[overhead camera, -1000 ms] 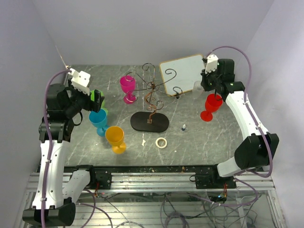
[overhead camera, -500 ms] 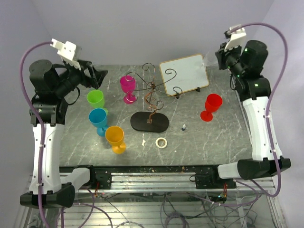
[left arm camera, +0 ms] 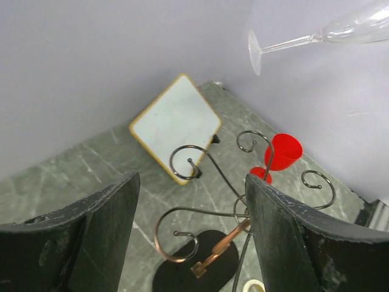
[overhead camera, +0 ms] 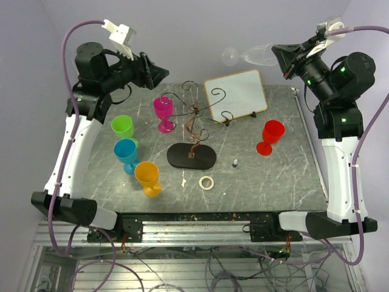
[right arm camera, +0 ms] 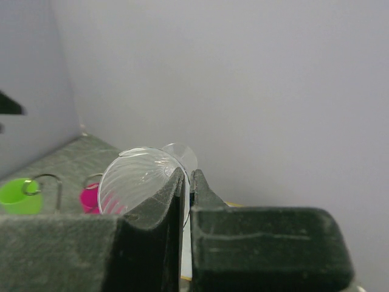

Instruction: Place the wine glass upside down on the wine glass rack

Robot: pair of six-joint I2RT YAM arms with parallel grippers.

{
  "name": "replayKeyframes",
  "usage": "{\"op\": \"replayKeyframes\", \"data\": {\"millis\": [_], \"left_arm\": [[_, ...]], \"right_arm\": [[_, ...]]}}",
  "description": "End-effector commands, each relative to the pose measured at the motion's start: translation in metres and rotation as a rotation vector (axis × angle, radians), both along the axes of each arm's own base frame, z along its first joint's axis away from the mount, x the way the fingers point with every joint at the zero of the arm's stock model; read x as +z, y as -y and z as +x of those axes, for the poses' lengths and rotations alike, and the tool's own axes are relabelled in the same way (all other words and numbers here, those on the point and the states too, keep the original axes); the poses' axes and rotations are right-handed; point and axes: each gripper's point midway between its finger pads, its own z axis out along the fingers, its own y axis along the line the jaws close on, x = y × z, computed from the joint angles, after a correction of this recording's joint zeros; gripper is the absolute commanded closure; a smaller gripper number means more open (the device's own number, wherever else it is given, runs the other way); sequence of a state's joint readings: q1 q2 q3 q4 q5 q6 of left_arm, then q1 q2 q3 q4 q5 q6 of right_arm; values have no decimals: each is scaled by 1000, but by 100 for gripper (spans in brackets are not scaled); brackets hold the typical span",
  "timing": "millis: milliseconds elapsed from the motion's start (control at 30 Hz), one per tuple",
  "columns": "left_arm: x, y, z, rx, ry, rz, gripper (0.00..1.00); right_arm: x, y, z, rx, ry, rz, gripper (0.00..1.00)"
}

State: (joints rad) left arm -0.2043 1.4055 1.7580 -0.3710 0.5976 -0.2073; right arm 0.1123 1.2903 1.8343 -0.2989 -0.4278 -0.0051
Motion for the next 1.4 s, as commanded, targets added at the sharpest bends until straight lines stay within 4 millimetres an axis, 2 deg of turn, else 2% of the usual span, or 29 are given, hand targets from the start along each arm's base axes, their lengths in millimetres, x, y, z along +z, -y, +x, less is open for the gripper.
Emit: {"op": "replayKeyframes", "data": {"millis": [0,233,433,600,867,1033,1167,1367], "left_arm": [[12,31,-2,-87,-28,-91,20],[14,76,-6,-203,-65,-168,25],[13,93,-14,-287,-95,-229,28],[5,104,-15,-304,-90,-230,33],[-6,106,-14,-287,-120,-214,50],[-16,104,-11,-258,-158,-203,51],[-18,104,-12,-258,-166,-207,54],[-17,106,-14,-270,-169,-212,72]], "right_arm": [[23,-28,-23,193,13,103,100],[25,-50,-39,364,-36,176,100],[20,-55,-42,405,-42,170,100],[7,-62,-43,462,-66,170,100],[7,-64,-50,493,-53,160,100],[4,-63,-47,478,-52,156,100],[3,-61,-46,465,-49,150,100],[4,-59,-45,448,-40,145,100]]}}
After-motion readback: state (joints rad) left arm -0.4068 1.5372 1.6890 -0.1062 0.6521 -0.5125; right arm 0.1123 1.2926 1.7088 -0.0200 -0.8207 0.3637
